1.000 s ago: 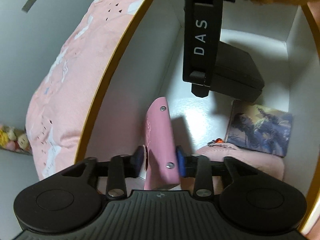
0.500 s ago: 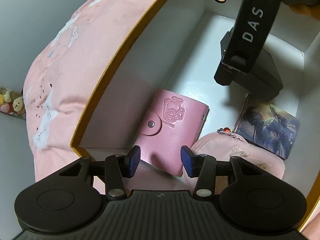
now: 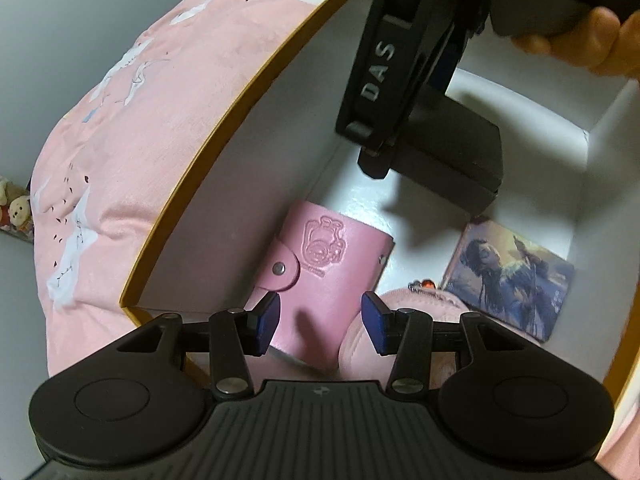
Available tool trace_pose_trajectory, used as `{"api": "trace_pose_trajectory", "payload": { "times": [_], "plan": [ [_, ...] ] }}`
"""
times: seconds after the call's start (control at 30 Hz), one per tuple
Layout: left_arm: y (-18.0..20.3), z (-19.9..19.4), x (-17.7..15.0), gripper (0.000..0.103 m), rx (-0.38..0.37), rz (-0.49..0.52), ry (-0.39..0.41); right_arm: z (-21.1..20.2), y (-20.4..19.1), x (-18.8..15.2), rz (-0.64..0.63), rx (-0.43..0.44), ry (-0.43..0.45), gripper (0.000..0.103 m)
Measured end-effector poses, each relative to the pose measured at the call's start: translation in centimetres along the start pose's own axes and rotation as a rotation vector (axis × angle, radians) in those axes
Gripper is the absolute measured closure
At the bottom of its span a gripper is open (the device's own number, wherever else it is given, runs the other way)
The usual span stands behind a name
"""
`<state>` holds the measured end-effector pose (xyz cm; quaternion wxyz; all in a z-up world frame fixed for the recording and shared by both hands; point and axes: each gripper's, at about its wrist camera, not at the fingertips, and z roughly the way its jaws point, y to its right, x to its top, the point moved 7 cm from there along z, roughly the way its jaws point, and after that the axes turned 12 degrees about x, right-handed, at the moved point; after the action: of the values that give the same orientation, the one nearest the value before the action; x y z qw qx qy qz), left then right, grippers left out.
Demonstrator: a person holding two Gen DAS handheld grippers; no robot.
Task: Organize objects
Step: 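Lower the pink phone case into the box and open the left gripper, then lower the grey gift box beside the phone case and open the right gripper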
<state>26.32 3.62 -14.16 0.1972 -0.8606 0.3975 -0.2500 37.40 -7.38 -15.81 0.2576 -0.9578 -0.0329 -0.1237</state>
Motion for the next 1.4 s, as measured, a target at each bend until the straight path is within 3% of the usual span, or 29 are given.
{"api": "trace_pose_trajectory", "payload": {
  "times": [0.43,0.8,0.87,0.93,0.97,1.4],
  "plan": [
    [0.7,0.9,1.5,0.048,-0.021,-0.041,0.01,1.9,-0.2,1.4,0.011,0.003,0.045,0.021],
    [0.6,1.5,1.1,0.048,-0.026,-0.058,-0.009,0.4,0.2,1.0,0.017,0.068,0.025,0.019],
    [0.6,1.5,1.1,0.048,-0.025,-0.065,-0.013,0.3,0.4,0.9,0.024,0.052,0.013,0.022],
    [0.5,1.6,1.0,0.048,-0.032,-0.067,-0.019,0.4,0.6,0.8,0.021,0.035,-0.003,0.037],
    [0.5,1.6,1.0,0.048,-0.036,-0.069,-0.022,0.4,0.7,0.6,0.024,0.038,-0.009,0.039],
    [0.3,1.8,1.1,0.048,-0.036,-0.081,-0.032,1.0,0.9,-1.1,0.165,0.126,-0.014,0.051]
  ]
}}
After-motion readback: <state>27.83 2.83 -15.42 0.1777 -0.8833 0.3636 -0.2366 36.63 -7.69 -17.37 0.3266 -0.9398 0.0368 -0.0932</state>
